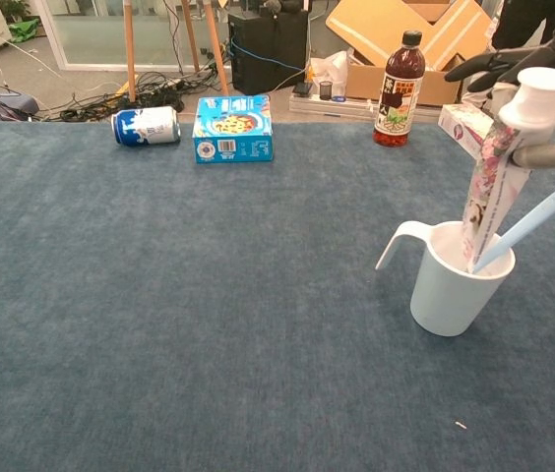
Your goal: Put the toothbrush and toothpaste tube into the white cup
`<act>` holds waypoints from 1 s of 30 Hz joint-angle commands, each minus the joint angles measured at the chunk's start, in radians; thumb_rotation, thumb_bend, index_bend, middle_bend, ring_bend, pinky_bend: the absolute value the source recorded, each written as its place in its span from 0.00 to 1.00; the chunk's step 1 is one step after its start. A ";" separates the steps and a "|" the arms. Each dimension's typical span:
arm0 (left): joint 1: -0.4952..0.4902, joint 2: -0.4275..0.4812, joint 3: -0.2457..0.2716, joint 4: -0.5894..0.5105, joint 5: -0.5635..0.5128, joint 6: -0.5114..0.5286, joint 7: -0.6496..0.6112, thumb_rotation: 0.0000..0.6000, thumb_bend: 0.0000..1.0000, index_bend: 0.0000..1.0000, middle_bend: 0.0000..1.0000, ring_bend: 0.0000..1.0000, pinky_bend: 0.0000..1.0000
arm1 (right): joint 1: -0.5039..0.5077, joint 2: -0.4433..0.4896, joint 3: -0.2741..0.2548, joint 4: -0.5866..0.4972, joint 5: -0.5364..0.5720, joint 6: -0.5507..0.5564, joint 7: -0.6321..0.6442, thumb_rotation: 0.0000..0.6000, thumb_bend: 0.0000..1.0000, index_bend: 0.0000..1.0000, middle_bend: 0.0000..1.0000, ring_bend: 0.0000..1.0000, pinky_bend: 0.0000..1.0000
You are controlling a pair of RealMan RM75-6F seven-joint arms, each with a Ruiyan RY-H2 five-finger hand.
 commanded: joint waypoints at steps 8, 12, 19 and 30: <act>0.001 0.002 0.000 -0.001 0.001 0.002 -0.004 1.00 0.00 0.66 0.54 0.44 0.41 | 0.022 -0.054 -0.009 0.053 0.030 -0.050 -0.009 1.00 0.22 0.66 0.06 0.00 0.00; 0.001 0.002 0.000 -0.001 0.002 0.002 -0.005 1.00 0.00 0.66 0.54 0.44 0.41 | 0.029 -0.074 -0.014 0.074 0.040 -0.068 -0.012 1.00 0.22 0.66 0.06 0.00 0.00; 0.001 0.003 0.000 -0.001 0.001 0.003 -0.007 1.00 0.00 0.66 0.54 0.44 0.41 | 0.040 -0.112 -0.021 0.117 0.054 -0.097 -0.004 1.00 0.22 0.66 0.06 0.00 0.00; 0.001 0.004 -0.001 -0.002 0.002 0.003 -0.010 1.00 0.00 0.66 0.54 0.44 0.41 | 0.051 -0.148 -0.030 0.161 0.068 -0.127 0.002 1.00 0.21 0.66 0.06 0.00 0.00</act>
